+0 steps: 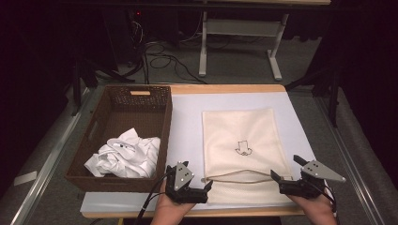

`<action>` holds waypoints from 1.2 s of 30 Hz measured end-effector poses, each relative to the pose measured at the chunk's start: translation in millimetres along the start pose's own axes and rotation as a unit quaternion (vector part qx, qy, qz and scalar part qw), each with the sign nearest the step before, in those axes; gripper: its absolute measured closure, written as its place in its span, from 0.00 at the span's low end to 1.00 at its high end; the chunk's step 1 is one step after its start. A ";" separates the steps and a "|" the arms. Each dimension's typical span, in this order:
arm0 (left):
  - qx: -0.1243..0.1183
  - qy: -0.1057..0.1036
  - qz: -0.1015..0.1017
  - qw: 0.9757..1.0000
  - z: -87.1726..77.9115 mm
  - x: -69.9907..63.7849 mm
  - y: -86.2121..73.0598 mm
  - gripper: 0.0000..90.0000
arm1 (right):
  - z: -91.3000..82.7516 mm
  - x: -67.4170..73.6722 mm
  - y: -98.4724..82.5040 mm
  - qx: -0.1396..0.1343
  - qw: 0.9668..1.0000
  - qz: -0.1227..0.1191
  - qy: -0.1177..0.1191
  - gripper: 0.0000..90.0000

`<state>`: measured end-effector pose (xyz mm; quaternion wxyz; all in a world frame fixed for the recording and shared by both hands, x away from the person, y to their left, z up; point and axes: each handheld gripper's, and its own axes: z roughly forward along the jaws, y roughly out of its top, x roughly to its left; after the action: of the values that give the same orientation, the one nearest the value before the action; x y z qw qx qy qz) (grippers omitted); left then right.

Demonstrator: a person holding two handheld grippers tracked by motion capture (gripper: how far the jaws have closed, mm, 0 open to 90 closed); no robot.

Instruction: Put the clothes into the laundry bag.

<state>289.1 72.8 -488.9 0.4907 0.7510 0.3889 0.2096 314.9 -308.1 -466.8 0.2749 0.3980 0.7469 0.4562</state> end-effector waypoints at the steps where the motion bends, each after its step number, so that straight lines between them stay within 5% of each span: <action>1: 0.000 0.000 0.000 1.000 0.0 0.0 0.0 0.00 | -0.5 -0.2 -0.2 0.000 1.000 0.001 0.000 0.00; 18: 0.000 -0.010 -0.006 1.000 1.3 2.1 -0.8 0.02 | 0.1 -4.9 -3.1 -0.004 1.000 0.000 -0.001 0.00; 32: 0.022 -0.020 -0.032 0.999 4.8 6.8 -4.1 0.04 | 4.2 -6.0 -6.4 -0.001 1.000 -0.006 -0.008 0.00; 36: 0.048 -0.037 -0.030 0.998 8.7 4.7 -7.0 0.10 | 5.4 -8.7 -8.1 0.002 1.000 -0.004 -0.010 0.00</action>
<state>295.3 73.1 -499.2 0.4744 0.7688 0.4026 0.1479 320.9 -315.1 -476.0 0.2836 0.4006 0.7463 0.4496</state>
